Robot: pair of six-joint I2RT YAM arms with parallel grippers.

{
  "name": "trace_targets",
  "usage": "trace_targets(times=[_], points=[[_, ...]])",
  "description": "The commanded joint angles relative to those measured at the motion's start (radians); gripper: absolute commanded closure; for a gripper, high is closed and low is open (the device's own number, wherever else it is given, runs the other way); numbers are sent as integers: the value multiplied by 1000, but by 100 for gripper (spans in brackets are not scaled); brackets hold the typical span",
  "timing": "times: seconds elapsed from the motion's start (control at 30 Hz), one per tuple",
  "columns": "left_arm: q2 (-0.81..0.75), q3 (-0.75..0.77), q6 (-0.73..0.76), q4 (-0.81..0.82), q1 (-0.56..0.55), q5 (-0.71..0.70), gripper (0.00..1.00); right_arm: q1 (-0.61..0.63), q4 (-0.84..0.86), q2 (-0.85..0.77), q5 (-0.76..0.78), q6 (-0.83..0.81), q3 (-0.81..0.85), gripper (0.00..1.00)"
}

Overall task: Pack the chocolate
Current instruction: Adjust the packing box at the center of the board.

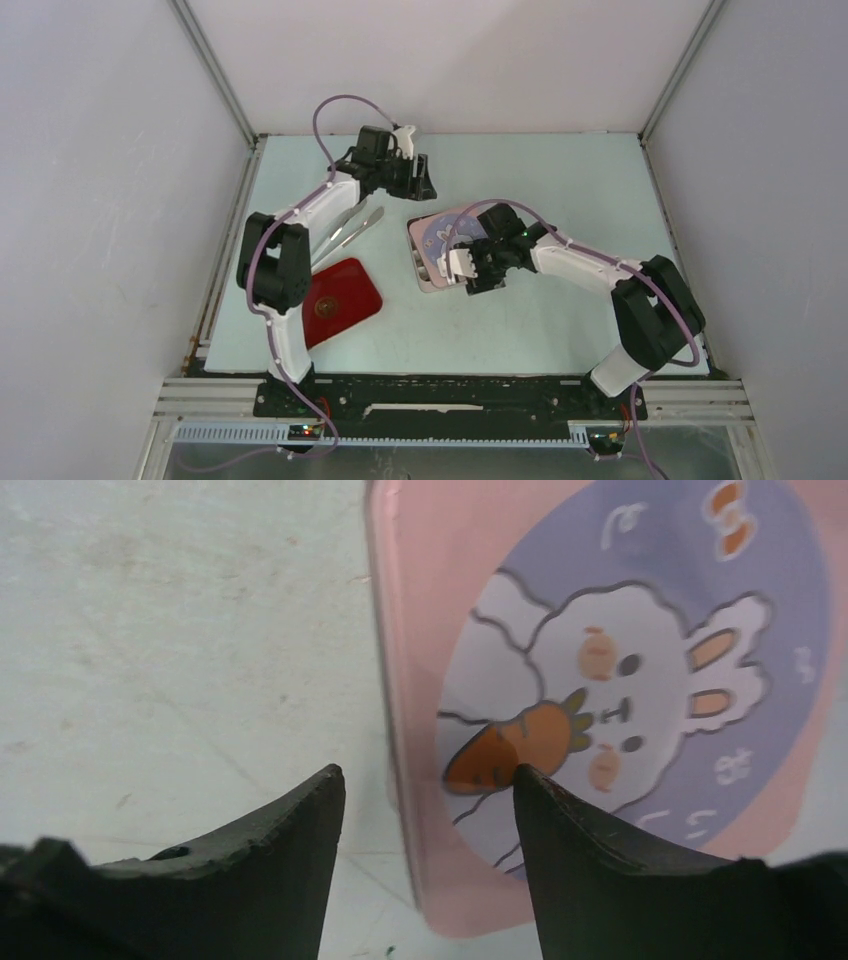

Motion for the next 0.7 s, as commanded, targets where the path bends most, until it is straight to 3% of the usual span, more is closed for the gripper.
trace_targets(times=[0.0, 0.23, 0.67], points=[[58, 92, 61, 39, 2, 13, 34, 31, 92, 34, 53, -17, 5, 37], [72, 62, -1, 104, 32, -10, 34, 95, 49, 78, 47, 26, 57, 52], [5, -40, -74, 166, 65, 10, 34, 120, -10, 99, -30, 114, 156, 52]])
